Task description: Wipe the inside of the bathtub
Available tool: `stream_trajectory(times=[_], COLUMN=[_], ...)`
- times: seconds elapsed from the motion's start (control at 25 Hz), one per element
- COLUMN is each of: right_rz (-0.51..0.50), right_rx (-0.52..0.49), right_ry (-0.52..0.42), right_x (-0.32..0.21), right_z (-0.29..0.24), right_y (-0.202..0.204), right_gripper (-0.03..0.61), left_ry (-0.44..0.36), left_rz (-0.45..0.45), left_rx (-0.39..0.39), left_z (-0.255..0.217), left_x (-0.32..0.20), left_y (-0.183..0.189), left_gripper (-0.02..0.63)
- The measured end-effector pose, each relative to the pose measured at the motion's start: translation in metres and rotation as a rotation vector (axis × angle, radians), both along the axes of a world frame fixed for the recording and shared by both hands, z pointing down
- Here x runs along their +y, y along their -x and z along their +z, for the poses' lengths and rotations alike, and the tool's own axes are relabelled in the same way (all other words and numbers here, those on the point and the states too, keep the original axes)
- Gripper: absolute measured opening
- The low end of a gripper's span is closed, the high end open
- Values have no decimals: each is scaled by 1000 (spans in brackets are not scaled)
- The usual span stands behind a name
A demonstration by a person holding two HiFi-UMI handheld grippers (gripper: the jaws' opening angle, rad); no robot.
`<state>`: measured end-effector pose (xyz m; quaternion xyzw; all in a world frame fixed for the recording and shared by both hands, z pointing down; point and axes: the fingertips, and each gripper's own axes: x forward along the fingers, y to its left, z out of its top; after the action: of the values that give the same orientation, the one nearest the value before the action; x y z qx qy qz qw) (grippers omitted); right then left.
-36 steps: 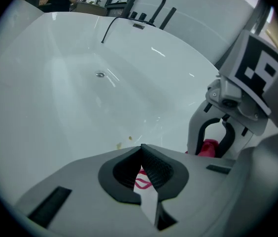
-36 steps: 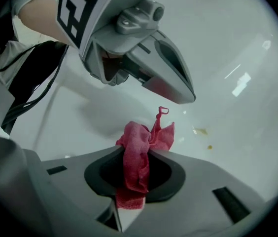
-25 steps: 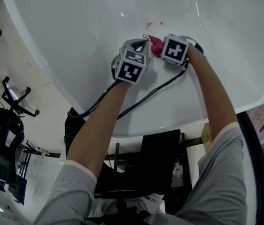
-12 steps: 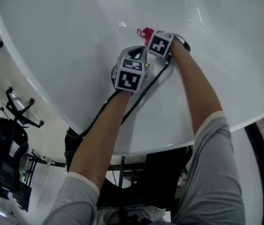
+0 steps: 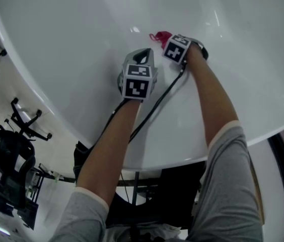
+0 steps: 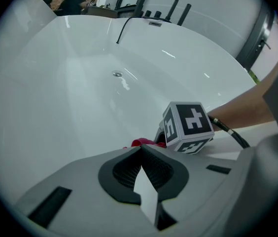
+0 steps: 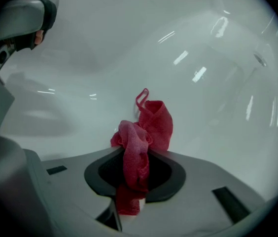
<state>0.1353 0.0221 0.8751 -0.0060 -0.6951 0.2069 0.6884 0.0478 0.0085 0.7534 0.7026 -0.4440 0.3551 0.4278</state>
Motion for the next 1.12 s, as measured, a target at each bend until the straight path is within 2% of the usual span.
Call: stream_trajectory(times=[0.16,0.36,0.48,0.84,1.0,1.12], right_rz=[17,111,68,-141,-143,-103], right_rx=[85,201,244,10,-44,-37], right_ry=[-100,-195,-205,-84,-74,-119], right_x=[-23,-53,-49,19,24,3], right_z=[5,9,7,7,10,14], right_y=[-32,-69,-63,54,72,59], right_gripper=[86,91,87,87,89,89], left_ry=[-2,-19,-31,-53,-61,-60], left_rz=[5,16,16,-29,-34,-32], left_rx=[4,0,-12,-49,-62,-70], left_z=[3,7,7,6,5,6], left_x=[-3,-21,-33,-64,-65,-64], left_y=[0,2,9,38,47,49], left_gripper=[5,5,5,5,5,5])
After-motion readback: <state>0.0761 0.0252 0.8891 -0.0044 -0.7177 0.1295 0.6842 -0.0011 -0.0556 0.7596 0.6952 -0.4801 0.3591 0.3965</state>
